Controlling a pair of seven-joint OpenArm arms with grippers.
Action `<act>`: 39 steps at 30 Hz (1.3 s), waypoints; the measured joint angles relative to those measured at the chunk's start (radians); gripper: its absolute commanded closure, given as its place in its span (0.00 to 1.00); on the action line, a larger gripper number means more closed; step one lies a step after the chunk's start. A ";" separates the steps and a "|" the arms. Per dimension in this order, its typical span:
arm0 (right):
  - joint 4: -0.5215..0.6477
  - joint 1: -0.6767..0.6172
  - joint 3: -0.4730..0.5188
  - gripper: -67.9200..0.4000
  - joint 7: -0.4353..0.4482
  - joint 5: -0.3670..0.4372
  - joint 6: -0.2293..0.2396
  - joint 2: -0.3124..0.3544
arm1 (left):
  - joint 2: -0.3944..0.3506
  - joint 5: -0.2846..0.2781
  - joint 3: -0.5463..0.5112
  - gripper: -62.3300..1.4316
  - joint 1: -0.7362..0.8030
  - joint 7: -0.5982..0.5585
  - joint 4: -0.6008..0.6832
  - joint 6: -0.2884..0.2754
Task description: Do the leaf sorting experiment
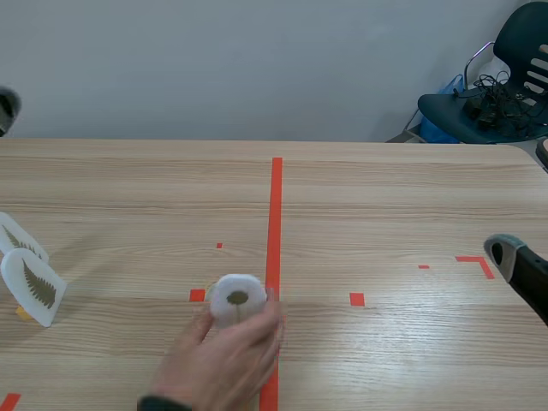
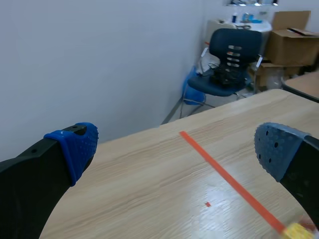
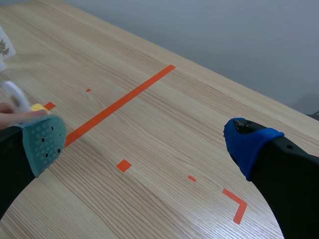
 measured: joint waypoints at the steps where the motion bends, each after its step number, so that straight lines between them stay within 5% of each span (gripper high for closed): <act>1: 0.000 0.000 0.000 0.00 0.000 0.000 0.000 0.000 | 0.000 0.005 0.021 0.00 -0.002 0.011 0.018 0.000; 12: 0.000 0.000 0.000 0.00 0.000 0.000 0.000 0.000 | 0.000 0.007 0.293 0.00 -0.003 0.087 0.055 0.000; 16: 0.000 0.000 0.000 0.00 0.000 0.000 0.000 0.000 | 0.000 0.076 0.367 0.00 -0.002 0.089 0.054 0.000; 21: 0.000 0.000 0.000 0.00 -0.002 0.000 0.000 0.000 | 0.000 0.085 0.386 0.00 -0.002 0.083 0.054 0.000; 25: -0.001 0.018 -0.011 0.00 -0.093 -0.035 0.000 0.000 | 0.000 0.085 0.376 0.00 -0.002 0.081 0.054 0.000; 35: -0.164 0.284 -0.365 0.00 -0.124 -0.159 -0.004 0.000 | 0.000 0.082 0.367 0.00 -0.003 0.080 0.054 0.000; 39: -0.314 0.407 -0.532 0.00 -0.032 -0.228 -0.012 -0.009 | 0.000 0.082 0.360 0.00 -0.003 0.077 0.054 0.000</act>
